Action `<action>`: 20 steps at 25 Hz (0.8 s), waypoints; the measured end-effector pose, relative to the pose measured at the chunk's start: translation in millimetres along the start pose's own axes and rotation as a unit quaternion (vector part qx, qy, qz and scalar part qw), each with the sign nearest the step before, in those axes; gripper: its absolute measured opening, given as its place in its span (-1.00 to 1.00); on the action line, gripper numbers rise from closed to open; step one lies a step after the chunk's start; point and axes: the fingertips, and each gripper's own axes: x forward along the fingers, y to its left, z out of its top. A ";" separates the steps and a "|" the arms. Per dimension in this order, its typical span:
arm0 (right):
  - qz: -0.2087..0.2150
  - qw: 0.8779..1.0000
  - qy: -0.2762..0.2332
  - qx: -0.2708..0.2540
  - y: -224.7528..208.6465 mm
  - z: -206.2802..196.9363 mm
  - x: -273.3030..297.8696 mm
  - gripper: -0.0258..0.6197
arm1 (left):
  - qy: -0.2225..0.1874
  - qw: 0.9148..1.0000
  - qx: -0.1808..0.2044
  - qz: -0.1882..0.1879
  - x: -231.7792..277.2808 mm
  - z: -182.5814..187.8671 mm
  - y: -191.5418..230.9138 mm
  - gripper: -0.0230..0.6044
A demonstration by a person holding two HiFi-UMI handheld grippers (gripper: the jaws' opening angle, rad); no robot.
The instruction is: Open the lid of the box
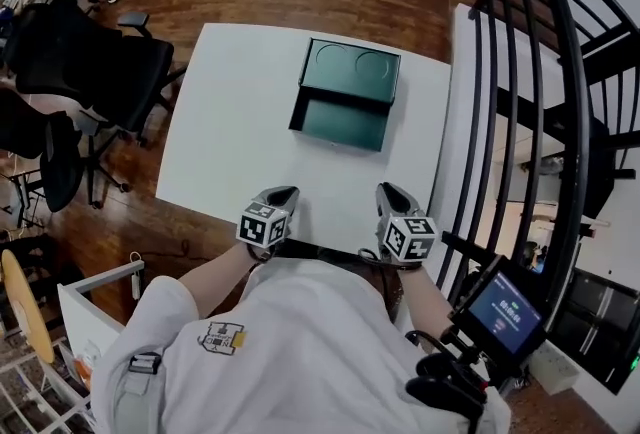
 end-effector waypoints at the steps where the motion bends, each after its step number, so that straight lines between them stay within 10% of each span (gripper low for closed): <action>1: 0.005 1.000 0.005 -0.007 9.0 -13.9 -3.1 -0.83 | -0.002 1.000 -0.005 0.005 -4.4 -5.5 3.8 -0.93; 8: 0.005 0.999 0.033 -0.037 46.7 -84.1 -10.0 -0.92 | -0.013 1.000 0.013 0.007 -21.4 -27.2 11.8 -0.93; 20: -0.016 0.998 0.002 -0.060 43.5 -46.2 -4.9 -0.92 | -0.042 0.998 0.033 -0.017 -19.3 2.9 6.7 -0.93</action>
